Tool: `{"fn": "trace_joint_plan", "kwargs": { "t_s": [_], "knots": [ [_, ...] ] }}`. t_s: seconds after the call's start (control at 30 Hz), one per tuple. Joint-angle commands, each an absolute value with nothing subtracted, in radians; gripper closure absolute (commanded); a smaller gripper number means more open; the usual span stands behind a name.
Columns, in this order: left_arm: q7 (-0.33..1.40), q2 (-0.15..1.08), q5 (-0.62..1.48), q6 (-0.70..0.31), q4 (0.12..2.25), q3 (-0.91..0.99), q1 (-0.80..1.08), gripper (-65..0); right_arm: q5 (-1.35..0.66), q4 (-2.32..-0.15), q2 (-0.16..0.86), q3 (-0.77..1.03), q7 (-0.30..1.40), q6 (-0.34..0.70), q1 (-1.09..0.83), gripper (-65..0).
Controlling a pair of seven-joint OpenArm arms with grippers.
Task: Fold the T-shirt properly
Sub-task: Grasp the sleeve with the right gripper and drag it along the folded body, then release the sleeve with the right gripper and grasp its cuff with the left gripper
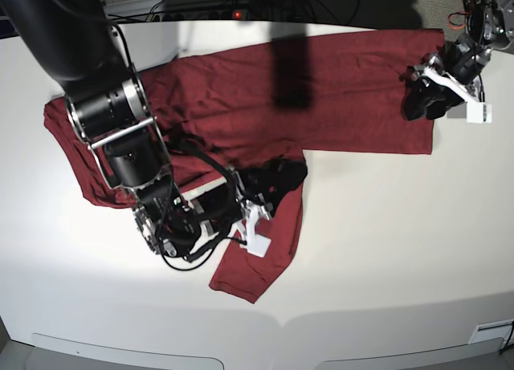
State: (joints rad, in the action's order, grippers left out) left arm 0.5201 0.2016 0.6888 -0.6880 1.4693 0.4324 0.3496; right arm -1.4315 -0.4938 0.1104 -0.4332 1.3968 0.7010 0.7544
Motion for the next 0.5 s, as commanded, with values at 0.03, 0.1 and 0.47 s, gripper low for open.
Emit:
{"fn": "trace_joint_plan", "kwargs": {
  "t_s": [0.03, 0.1, 0.47],
  "knots": [
    [0.493, 0.214, 0.707, -0.698, 1.488, 0.439, 0.349, -33.7, -1.484, -0.511, 0.11, -0.43, 1.396, 0.698, 0.833, -25.3],
    [0.476, 0.215, 0.707, -0.698, 1.488, 0.439, 0.349, -33.7, -1.484, -0.511, 0.117, -0.429, 1.396, 0.698, 0.873, -25.2],
    [0.492, 0.213, 0.707, -0.698, 1.488, 0.436, 0.248, -33.6, -1.027, -0.511, 0.232, -0.429, 1.132, 0.698, 1.008, -25.2]
  ]
}}
